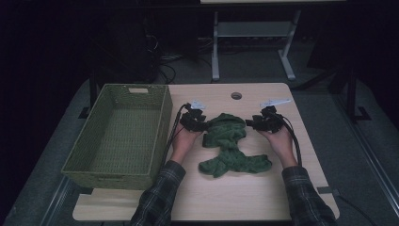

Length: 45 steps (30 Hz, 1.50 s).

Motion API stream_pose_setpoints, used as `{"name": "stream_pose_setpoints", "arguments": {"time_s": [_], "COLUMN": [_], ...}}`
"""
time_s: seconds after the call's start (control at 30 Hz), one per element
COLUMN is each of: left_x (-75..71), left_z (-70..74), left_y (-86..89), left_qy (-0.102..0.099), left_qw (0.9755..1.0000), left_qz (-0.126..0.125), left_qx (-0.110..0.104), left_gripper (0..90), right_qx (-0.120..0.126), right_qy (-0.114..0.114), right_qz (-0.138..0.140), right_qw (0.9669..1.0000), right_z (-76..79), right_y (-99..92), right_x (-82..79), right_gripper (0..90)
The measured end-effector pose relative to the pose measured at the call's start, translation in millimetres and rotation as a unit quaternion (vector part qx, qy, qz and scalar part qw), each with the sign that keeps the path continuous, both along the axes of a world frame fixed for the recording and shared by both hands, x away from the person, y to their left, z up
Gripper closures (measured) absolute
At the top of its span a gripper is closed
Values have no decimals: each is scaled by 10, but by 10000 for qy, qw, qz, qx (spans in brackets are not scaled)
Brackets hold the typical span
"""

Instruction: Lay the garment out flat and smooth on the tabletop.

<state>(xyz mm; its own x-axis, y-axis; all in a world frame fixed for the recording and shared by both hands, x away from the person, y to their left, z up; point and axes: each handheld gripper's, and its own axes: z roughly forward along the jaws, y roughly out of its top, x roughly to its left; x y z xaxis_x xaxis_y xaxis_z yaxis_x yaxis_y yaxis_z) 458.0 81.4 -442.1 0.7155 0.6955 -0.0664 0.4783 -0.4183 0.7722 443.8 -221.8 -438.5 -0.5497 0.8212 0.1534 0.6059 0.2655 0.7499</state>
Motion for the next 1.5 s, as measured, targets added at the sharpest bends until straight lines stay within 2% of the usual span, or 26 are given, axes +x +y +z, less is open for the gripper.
{"name": "stream_pose_setpoints", "arguments": {"time_s": [0.2, 0.23, 0.37, 0.43, 0.6, 0.67, 0.73, 0.93, 0.97, 1.03, 1.07, 1.13, 1.2, 1.4, 1.5], "left_x": [-95, -168, -279, -342, -501, -587, -676, -947, -979, -1059, -1108, -1205, -1322, -1638, -1719], "left_z": [136, 177, 221, 245, 279, 274, 262, 200, 192, 177, 176, 168, 136, 27, -35], "left_y": [7, 5, 19, 25, 42, 46, 62, 141, 150, 171, 183, 208, 223, 314, 356], "left_qy": [65, 111, 171, 184, 151, 156, 122, 83, 83, 72, 58, 22, -17, -120, -49], "left_qw": [9998, 9995, 9992, 9991, 9986, 9983, 9982, 9981, 9981, 9980, 9978, 9976, 9975, 9961, 9956], "left_qz": [-205, -283, -370, -381, -490, -536, -545, -594, -602, -623, -648, -671, -696, -828, -886], "left_qx": [27, 9, 14, 8, 112, 193, 238, 155, 126, 96, 151, 146, 136, 267, 307], "left_gripper": [436, 426, 396, 378, 312, 272, 232, 147, 141, 140, 136, 135, 134, 134, 134], "right_qx": [7, -45, -143, -192, -138, -165, -170, -102, -92, -48, -59, -79, -98, -139, -113], "right_qy": [-14, 32, 62, -33, -13, 34, -36, -6, -76, -70, -92, -22, -64, 4, -52], "right_qz": [-32, -25, 26, 34, 54, 94, 81, 189, 206, 250, 272, 357, 418, 584, 698], "right_qw": [10000, 10000, 9999, 9998, 9999, 9998, 9998, 9998, 9997, 9997, 9996, 9993, 9991, 9982, 9975], "right_z": [129, 168, 225, 247, 277, 289, 301, 302, 300, 294, 289, 282, 273, 237, 263], "right_y": [-53, -57, -72, -80, -100, -100, -101, -83, -76, -64, -60, -33, -12, 96, 163], "right_x": [-75, -118, -197, -249, -372, -413, -460, -599, -635, -681, -695, -737, -781, -895, -948], "right_gripper": [515, 510, 498, 498, 472, 457, 459, 451, 454, 456, 456, 455, 463, 465, 470]}}
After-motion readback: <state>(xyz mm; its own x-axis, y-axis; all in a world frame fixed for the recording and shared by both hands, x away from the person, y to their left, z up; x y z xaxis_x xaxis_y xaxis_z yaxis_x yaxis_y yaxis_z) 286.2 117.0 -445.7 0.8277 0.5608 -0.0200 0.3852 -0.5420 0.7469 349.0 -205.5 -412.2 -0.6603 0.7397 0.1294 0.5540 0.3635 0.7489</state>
